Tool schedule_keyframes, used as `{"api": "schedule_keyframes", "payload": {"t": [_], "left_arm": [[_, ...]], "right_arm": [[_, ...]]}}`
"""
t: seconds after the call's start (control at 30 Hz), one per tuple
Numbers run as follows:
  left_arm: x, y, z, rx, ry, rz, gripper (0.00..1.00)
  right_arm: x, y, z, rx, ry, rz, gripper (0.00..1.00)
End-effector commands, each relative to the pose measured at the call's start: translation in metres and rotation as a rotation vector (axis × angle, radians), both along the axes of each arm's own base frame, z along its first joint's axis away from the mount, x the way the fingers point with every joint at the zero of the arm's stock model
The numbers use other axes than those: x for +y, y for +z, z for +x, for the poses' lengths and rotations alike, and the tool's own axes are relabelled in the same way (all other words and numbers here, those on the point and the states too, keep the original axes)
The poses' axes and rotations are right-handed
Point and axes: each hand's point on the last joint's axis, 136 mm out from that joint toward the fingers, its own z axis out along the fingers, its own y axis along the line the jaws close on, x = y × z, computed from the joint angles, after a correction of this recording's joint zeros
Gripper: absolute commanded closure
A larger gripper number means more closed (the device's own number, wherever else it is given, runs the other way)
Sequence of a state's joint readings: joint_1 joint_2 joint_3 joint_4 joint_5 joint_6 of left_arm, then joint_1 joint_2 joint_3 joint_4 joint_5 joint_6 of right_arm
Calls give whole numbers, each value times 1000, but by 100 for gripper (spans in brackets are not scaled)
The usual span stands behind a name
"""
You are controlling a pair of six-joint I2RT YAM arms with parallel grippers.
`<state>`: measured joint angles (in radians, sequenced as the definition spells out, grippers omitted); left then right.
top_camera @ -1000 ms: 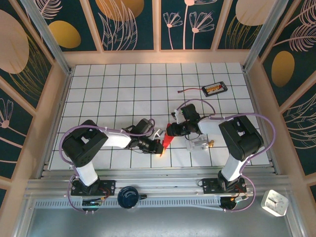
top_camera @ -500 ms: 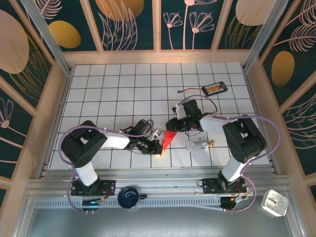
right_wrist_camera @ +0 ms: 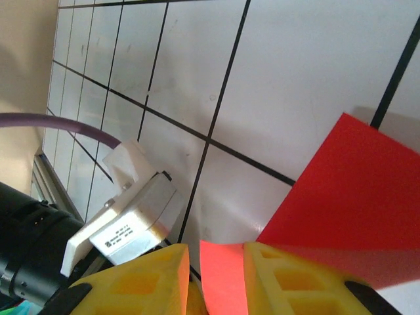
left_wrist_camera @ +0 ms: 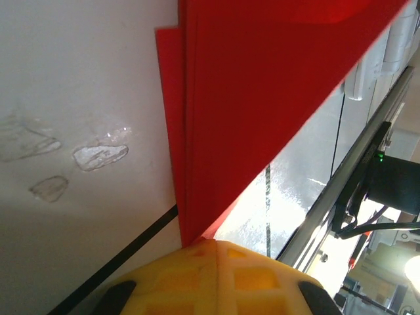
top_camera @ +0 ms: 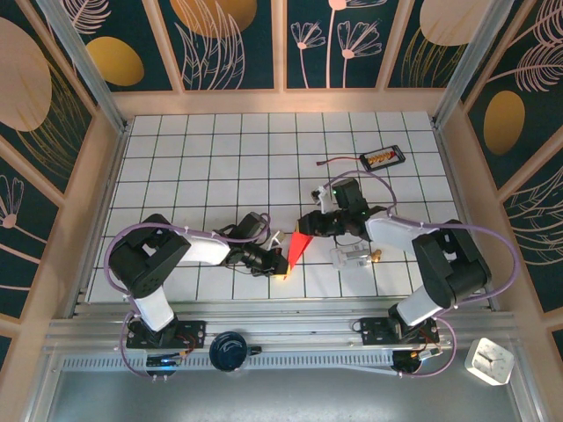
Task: Fold a paper plane with a square sheet of paper (pick it up from the middle)
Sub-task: Fold the wing for the fifth time at the center of the table.
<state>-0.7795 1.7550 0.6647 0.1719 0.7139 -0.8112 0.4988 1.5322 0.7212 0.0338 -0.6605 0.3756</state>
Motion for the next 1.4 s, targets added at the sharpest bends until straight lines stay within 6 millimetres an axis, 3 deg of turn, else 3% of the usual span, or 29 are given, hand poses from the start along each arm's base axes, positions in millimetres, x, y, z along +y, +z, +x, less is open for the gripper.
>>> {"api": "schedule_keyframes", "payload": {"t": [0.0,0.2,0.4,0.53,1.37], "left_arm": [[37,-40,-38,219,28,193,100],[36,-41,-37,220,28,195,100],[35,-41,-36,215,19,194,100],[37,-43,-38,217,15,197,100],[38,-42,-39,204,-1,196,100]], "right_arm": [[1,12,-8,-9,10,55,72],[2,11,-32,22,-3,101,72],[14,-8,-63,92,-19,116,84],[23,-17,-73,120,-24,113,87],[27,-61,-82,211,-71,27,92]]}}
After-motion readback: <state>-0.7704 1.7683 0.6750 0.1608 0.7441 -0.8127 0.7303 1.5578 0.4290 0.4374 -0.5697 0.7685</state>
